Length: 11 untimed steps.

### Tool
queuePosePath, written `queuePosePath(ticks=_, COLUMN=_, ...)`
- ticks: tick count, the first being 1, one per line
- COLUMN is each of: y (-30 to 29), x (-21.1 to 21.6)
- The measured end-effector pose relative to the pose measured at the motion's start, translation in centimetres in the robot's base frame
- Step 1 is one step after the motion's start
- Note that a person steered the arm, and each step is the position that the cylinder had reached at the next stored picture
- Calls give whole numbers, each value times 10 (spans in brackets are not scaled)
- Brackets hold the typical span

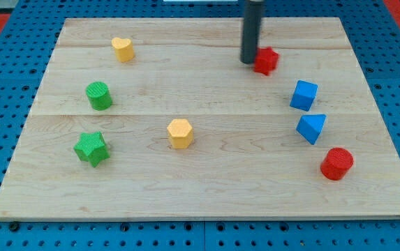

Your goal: Move the hexagon to the right of the heart

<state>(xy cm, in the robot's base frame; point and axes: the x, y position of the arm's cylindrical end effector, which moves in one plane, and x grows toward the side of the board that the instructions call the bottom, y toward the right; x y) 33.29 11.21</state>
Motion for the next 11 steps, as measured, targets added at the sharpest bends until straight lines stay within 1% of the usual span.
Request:
queuePosePath(ticks=1, y=33, x=11)
queuePosePath(ticks=2, y=-36, x=28)
queuePosePath(ticks=3, y=-94, x=112)
queuePosePath(ticks=4, y=-54, x=146)
queuePosePath(ticks=5, y=-69, x=194)
queuePosePath(ticks=6, y=-138, x=201)
queuePosePath(ticks=8, y=-149, x=108)
queuePosePath(ticks=9, y=-163, x=100)
queuePosePath(ticks=10, y=-170, x=54)
queuePosePath(ticks=11, y=-187, x=21)
